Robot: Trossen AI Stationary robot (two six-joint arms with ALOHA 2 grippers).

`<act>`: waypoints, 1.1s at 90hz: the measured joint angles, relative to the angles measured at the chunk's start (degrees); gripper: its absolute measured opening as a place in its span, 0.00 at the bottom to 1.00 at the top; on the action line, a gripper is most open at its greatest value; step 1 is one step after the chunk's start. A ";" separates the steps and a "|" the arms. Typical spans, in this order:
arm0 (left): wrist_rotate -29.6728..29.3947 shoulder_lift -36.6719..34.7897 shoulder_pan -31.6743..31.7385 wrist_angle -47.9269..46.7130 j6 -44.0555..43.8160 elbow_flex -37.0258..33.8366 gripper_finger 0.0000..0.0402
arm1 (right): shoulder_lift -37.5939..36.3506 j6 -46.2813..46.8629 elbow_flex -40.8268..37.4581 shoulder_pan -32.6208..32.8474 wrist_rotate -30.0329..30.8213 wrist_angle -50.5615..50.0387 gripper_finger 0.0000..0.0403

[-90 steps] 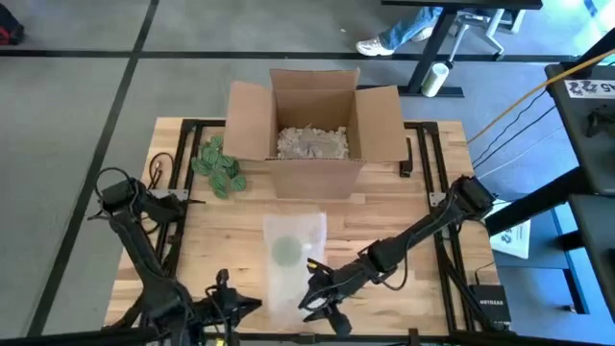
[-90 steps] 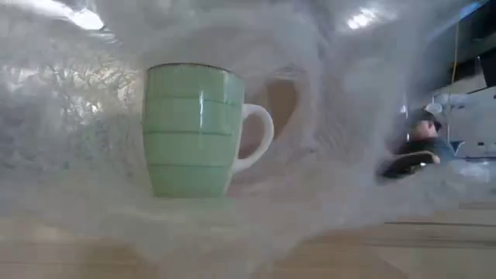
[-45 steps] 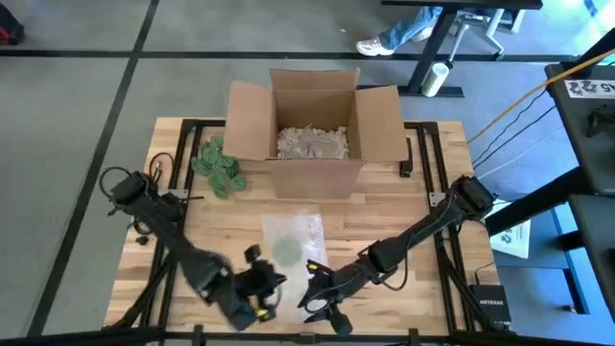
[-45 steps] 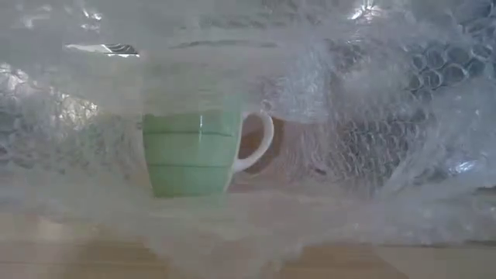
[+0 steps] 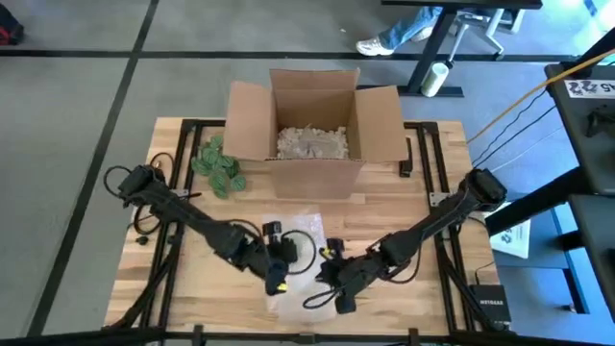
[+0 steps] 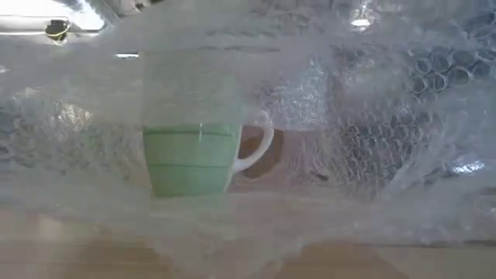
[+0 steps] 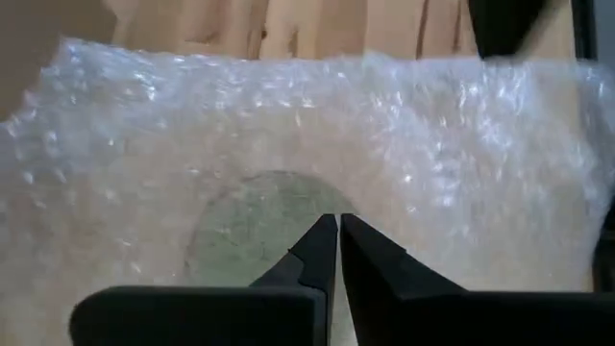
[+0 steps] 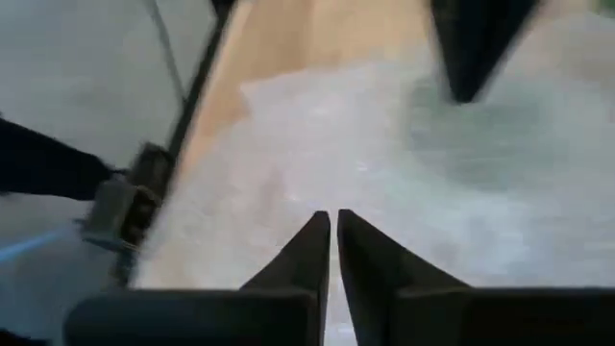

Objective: Wrap mug
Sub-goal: Wrap the green mug in bubble wrap

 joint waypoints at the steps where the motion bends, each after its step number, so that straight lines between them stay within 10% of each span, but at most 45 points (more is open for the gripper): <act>1: 0.85 0.00 0.31 -0.14 0.40 0.04 0.00 | -0.21 -0.05 -0.01 -0.20 0.32 -0.94 0.01; 61: 31.99 8.77 11.11 -1.38 10.13 0.15 0.00 | -5.27 18.03 -7.53 -5.47 13.59 -22.18 0.00; 99: 27.81 8.44 14.10 1.25 11.23 0.12 0.00 | -8.41 19.60 -12.64 -8.56 15.65 -11.31 0.00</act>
